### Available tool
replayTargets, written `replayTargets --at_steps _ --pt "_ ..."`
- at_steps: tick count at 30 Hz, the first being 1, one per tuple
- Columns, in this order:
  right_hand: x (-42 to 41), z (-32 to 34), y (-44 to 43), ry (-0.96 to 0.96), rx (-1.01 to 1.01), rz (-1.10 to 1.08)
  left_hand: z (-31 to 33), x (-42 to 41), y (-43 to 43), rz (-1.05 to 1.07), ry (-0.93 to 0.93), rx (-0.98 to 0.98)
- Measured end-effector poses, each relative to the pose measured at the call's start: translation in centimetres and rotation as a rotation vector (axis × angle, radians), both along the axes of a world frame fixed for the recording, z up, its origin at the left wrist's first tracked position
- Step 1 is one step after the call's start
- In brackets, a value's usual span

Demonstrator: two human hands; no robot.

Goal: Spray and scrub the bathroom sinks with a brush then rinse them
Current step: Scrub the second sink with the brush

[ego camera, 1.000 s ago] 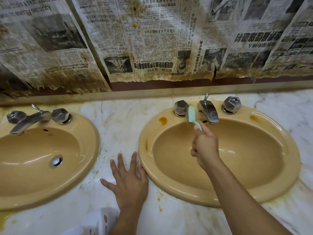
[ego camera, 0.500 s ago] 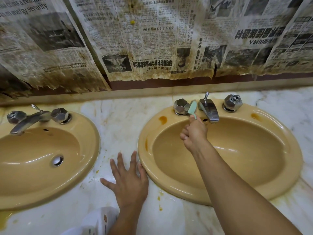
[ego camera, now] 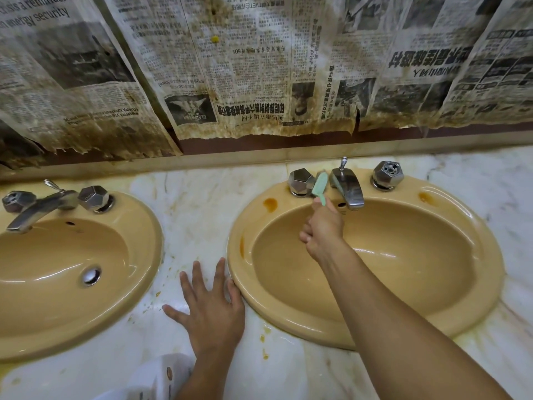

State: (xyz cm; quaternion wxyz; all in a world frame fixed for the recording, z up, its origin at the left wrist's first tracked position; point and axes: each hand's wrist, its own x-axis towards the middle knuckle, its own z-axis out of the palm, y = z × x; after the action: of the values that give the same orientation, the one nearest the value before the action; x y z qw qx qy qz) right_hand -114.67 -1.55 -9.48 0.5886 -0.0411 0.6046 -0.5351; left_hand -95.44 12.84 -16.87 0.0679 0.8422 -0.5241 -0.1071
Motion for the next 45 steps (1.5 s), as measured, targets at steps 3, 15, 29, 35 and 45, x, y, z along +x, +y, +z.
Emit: replayTargets --at_steps 3,15,29,35,45 --pt "0.2 -0.3 2.9 0.089 -0.006 0.074 -0.2 0.1 -0.1 0.001 -0.008 -0.009" --pt "-0.2 1.3 4.1 1.054 -0.11 0.716 -0.3 0.2 -0.1 0.002 -0.023 -0.014" --pt "1.7 -0.4 2.7 1.177 -0.129 0.826 -0.5 0.3 0.0 -0.009 -0.03 -0.022" --pt "2.6 0.8 -1.6 1.155 -0.096 0.833 -0.3 0.2 0.0 -0.012 -0.03 -0.036" --pt "1.5 -0.7 1.1 1.195 -0.135 0.856 0.0 0.2 0.0 -0.015 -0.022 -0.024"
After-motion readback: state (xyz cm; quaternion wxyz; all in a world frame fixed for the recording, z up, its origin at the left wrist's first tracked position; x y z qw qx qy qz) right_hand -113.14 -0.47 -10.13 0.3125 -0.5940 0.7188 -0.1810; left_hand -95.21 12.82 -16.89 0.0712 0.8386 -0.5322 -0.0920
